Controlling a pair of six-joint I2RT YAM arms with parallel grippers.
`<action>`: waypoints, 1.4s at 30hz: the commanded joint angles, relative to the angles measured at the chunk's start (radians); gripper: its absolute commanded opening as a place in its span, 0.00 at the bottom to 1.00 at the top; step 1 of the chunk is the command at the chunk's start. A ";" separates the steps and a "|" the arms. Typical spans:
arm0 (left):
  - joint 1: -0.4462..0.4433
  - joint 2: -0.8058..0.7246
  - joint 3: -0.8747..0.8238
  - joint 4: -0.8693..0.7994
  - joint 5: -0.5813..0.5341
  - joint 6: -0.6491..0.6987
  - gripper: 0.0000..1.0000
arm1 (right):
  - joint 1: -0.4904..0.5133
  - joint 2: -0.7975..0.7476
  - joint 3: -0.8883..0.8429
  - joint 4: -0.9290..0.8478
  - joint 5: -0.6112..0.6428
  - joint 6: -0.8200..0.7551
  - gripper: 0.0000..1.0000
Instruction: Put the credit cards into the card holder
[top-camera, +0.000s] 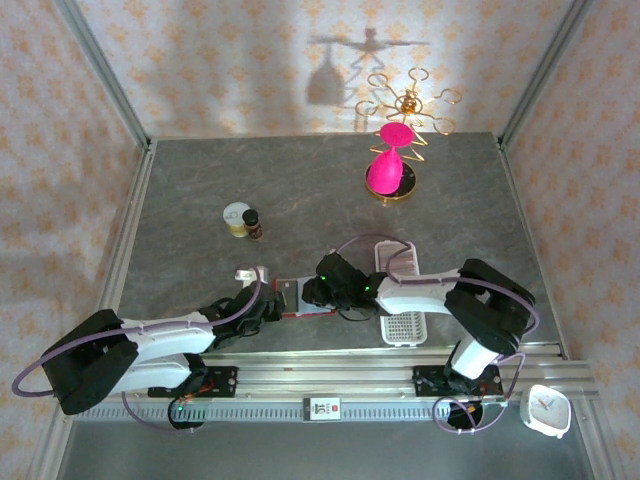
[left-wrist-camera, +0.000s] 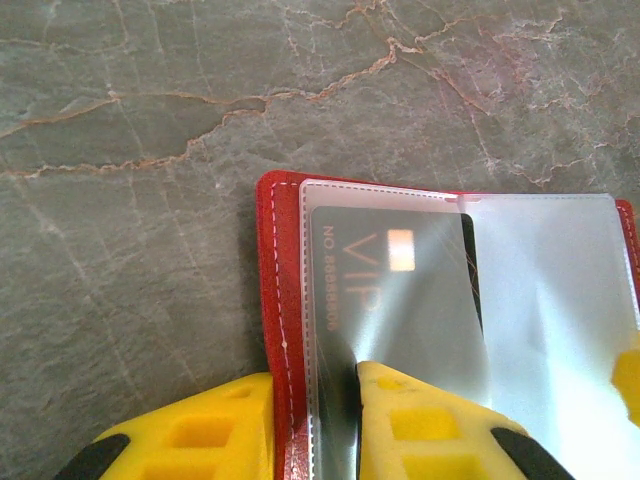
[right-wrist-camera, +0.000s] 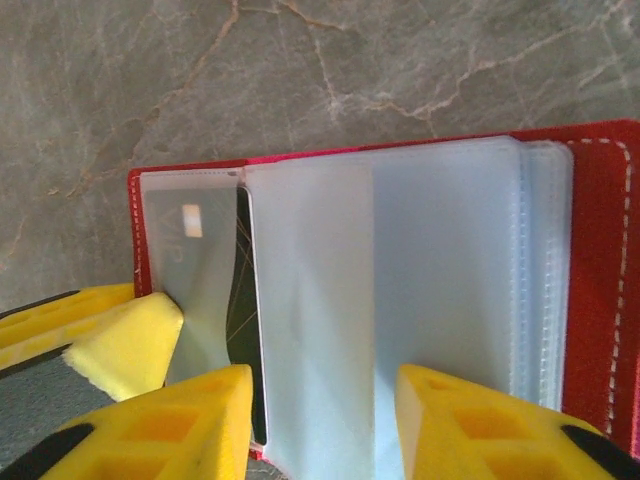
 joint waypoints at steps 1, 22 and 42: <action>-0.010 0.055 -0.039 -0.049 0.125 -0.013 0.23 | 0.004 0.012 0.009 0.036 -0.015 0.013 0.37; -0.010 0.010 -0.032 -0.031 0.141 -0.026 0.34 | 0.004 -0.084 -0.001 -0.055 0.099 -0.013 0.00; -0.007 -0.134 -0.040 -0.133 0.031 -0.038 0.37 | 0.004 0.002 0.062 0.065 0.023 -0.010 0.20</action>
